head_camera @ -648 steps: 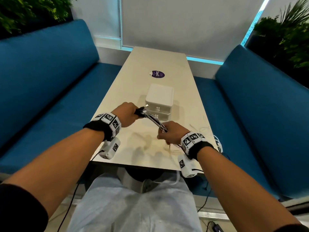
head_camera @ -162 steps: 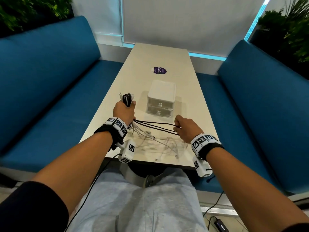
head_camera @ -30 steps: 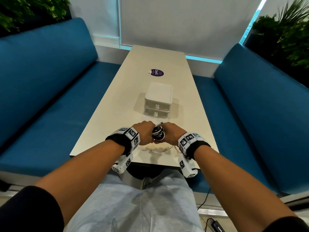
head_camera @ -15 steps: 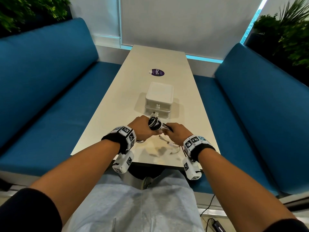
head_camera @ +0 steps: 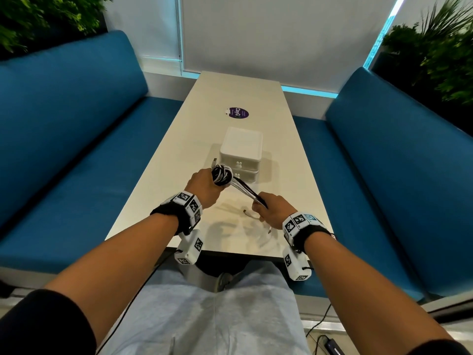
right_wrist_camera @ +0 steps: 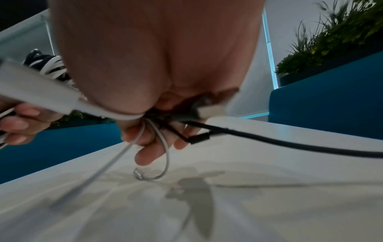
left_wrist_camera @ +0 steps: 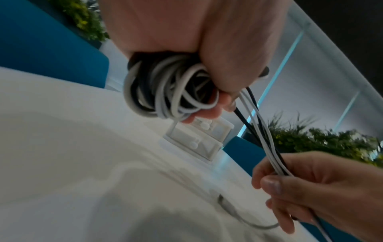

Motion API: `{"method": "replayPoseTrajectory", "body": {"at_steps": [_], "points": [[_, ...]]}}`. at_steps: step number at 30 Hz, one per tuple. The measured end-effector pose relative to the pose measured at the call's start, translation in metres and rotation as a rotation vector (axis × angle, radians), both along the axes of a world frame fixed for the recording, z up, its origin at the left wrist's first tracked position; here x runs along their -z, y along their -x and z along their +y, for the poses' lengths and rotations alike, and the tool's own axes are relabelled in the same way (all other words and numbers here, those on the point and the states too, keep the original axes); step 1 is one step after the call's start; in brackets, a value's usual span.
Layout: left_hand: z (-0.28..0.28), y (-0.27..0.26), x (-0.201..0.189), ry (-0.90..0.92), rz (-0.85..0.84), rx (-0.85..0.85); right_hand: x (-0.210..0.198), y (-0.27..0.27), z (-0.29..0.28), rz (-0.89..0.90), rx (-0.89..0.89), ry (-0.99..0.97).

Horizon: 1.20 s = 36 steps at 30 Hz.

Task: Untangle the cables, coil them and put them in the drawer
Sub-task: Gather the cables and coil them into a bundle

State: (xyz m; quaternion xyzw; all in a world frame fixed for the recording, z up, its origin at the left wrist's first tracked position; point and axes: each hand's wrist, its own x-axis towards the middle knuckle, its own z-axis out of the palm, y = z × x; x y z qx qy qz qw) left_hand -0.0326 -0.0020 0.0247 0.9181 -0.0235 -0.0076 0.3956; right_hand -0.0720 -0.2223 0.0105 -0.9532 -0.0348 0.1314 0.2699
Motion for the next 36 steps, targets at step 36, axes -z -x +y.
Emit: {"method": "replayPoseTrajectory", "body": {"at_steps": [36], "points": [[-0.028,0.012,0.005,0.403,0.123,-0.175,-0.005,0.008,0.072,-0.149,-0.259,0.027]]}}
